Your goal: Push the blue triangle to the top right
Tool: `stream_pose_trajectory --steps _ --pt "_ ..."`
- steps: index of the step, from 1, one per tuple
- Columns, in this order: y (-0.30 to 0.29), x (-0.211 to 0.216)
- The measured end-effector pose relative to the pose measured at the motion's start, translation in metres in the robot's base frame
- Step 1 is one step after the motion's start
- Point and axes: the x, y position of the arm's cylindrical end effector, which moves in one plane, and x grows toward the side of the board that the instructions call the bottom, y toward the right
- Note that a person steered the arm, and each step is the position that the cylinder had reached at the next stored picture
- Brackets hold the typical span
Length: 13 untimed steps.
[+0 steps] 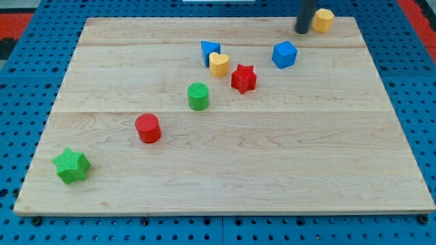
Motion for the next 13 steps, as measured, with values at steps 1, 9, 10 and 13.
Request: stream_pose_trajectory --steps 1,9,10,13 --pt "-0.111 0.006" --pt "-0.121 0.043" --pt "-0.085 0.036" --pt "-0.048 0.024"
